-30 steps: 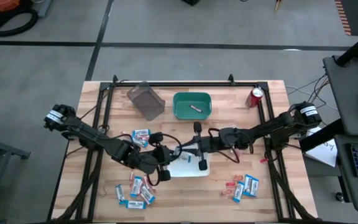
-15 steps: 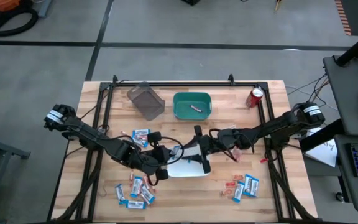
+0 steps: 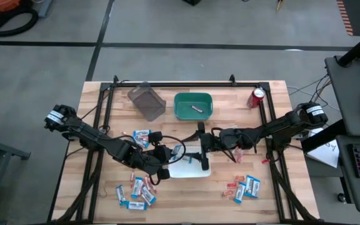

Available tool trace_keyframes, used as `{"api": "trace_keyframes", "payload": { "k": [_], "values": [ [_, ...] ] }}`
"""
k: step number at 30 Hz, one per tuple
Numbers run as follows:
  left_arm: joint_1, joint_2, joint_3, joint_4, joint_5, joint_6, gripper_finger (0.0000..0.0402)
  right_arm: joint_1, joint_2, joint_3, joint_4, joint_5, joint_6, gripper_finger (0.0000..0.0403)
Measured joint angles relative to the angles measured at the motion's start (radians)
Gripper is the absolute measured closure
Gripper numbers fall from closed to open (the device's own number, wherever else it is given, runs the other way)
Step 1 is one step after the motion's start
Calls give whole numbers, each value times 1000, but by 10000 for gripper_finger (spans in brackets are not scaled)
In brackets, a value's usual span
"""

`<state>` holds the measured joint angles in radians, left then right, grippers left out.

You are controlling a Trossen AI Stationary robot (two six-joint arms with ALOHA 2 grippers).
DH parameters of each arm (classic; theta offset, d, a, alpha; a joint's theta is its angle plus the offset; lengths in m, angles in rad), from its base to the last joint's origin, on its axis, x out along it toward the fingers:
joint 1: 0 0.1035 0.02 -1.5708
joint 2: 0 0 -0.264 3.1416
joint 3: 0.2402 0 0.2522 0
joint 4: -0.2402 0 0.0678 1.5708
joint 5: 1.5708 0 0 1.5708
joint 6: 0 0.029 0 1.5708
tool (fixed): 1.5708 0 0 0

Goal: Sort candy
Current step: Put the white chocolate bar into the white bin

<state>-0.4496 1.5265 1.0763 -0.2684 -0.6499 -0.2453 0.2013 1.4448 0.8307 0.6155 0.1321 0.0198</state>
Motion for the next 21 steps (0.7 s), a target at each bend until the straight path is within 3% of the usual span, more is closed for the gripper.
{"api": "trace_keyframes", "payload": {
  "k": [6,14,21],
  "values": [
    [0,0,0,54,7,0,391,-12,0,0,0,-4,-4,165],
    [14,5,0,130,10,14,391,-12,44,0,110,-112,22,181],
    [14,6,0,170,7,53,391,-12,49,0,107,-140,11,244]
  ]
}}
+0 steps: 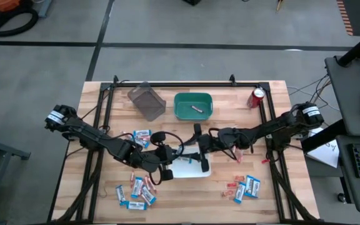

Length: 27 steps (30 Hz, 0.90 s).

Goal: Sort candy
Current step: Put the white chocolate bar into the white bin

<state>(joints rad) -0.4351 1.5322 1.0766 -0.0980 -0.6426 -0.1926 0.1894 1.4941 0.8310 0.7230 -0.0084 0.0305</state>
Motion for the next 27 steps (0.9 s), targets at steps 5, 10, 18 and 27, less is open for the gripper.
{"api": "trace_keyframes", "payload": {
  "k": [5,10,18,27],
  "values": [
    [0,0,0,-3,1,1,391,0,-1,0,0,-25,-12,332],
    [-1,-1,0,1,5,-3,385,-2,-1,0,0,-69,-28,379],
    [-1,-22,18,-147,59,-73,319,-8,-14,2,-57,-76,20,378],
    [-4,-29,108,-605,245,-307,278,-17,-9,175,-702,-38,141,379]
  ]
}}
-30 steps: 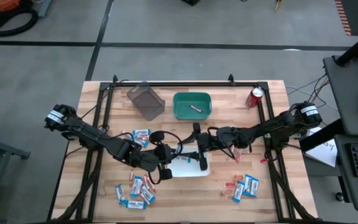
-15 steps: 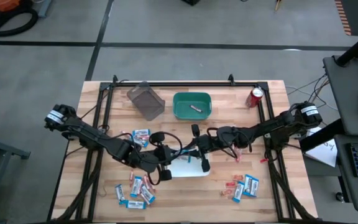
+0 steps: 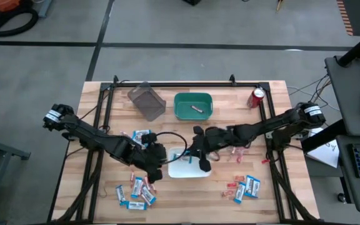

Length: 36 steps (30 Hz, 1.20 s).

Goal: Sort candy
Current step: Put the white chocolate bar into the white bin, then put the white candy into the green bin

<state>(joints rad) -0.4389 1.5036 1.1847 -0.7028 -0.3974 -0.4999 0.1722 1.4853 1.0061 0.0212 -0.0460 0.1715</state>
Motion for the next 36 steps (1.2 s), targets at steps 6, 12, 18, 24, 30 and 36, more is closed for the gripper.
{"api": "trace_keyframes", "payload": {
  "k": [6,12,18,24,30,36],
  "values": [
    [-29,1,-27,-90,204,-128,277,15,39,82,-358,42,113,378],
    [-132,2,-62,-145,280,-283,277,39,56,100,-442,100,184,349],
    [-235,2,-62,-172,280,-424,277,45,56,100,-443,101,231,304],
    [-314,2,-62,-173,287,-622,277,54,39,98,-443,98,301,264],
    [-373,2,-62,-173,318,-875,277,85,29,125,-473,98,362,251],
    [-413,2,-62,-184,279,-1019,278,120,28,185,-496,98,396,255]
  ]
}}
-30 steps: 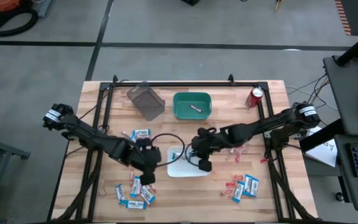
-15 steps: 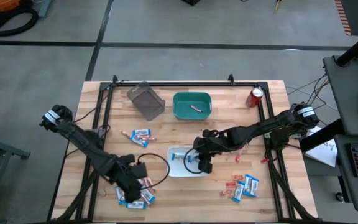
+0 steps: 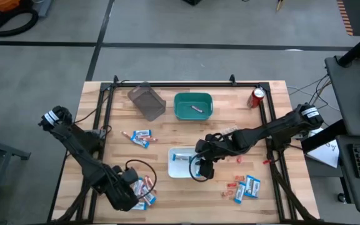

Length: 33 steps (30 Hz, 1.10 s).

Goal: Sort candy
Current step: Put the white candy into the green bin

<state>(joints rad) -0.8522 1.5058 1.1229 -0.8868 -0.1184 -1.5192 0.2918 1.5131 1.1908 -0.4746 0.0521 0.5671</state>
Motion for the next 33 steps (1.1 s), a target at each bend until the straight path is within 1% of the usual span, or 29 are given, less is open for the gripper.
{"api": "trace_keyframes", "payload": {
  "k": [6,14,20,25,33],
  "values": [
    [0,0,-26,-55,-81,-78,291,44,0,40,0,0,1,264],
    [6,10,-107,-65,-152,-153,303,62,0,47,-15,-1,-4,266],
    [7,30,-144,-60,-153,-228,304,48,0,51,-36,-2,-47,268],
    [9,68,-144,-54,-161,-230,304,43,0,74,-68,0,-66,266],
    [11,171,-144,-49,-161,-241,304,43,0,81,-72,1,-70,266]
  ]
}}
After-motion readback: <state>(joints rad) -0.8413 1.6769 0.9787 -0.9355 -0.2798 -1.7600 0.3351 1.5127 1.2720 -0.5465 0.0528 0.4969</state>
